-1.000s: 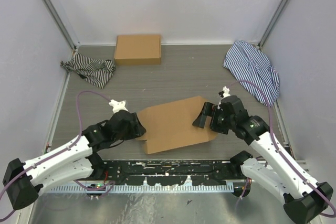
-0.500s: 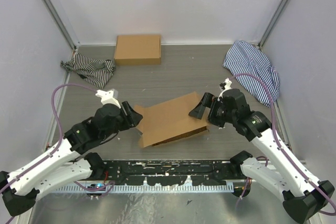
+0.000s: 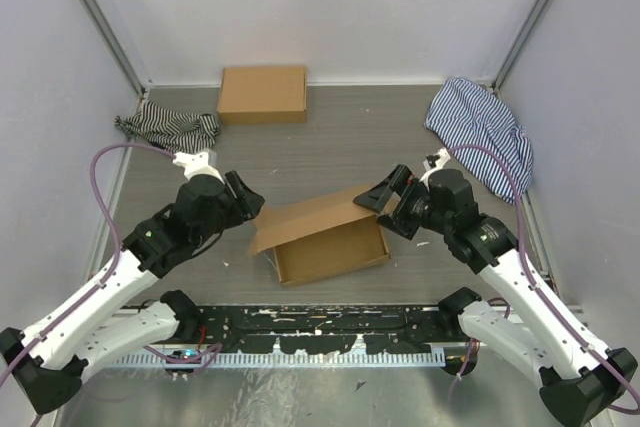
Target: Fold the paper box
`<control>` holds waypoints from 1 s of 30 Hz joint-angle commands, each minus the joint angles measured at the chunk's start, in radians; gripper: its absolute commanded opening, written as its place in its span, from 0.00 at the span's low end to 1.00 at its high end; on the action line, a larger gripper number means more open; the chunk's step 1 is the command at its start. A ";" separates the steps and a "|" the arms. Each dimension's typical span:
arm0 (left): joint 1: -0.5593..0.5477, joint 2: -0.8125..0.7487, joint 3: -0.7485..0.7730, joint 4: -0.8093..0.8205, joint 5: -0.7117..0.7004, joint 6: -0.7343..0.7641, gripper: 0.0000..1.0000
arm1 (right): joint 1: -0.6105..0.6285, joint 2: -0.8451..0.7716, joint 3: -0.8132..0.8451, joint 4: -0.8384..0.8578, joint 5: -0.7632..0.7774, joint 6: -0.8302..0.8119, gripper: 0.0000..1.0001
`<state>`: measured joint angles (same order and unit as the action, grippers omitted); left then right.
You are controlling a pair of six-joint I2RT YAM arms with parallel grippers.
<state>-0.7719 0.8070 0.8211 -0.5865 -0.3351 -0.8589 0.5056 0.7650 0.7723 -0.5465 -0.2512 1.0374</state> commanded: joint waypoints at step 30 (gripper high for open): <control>0.307 0.231 0.140 0.139 0.255 0.142 0.62 | -0.058 0.435 0.513 0.000 0.127 -0.280 1.00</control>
<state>-0.5011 1.0344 0.9070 -0.4740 -0.1051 -0.7506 0.4492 1.1622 1.2190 -0.5728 -0.0971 0.8177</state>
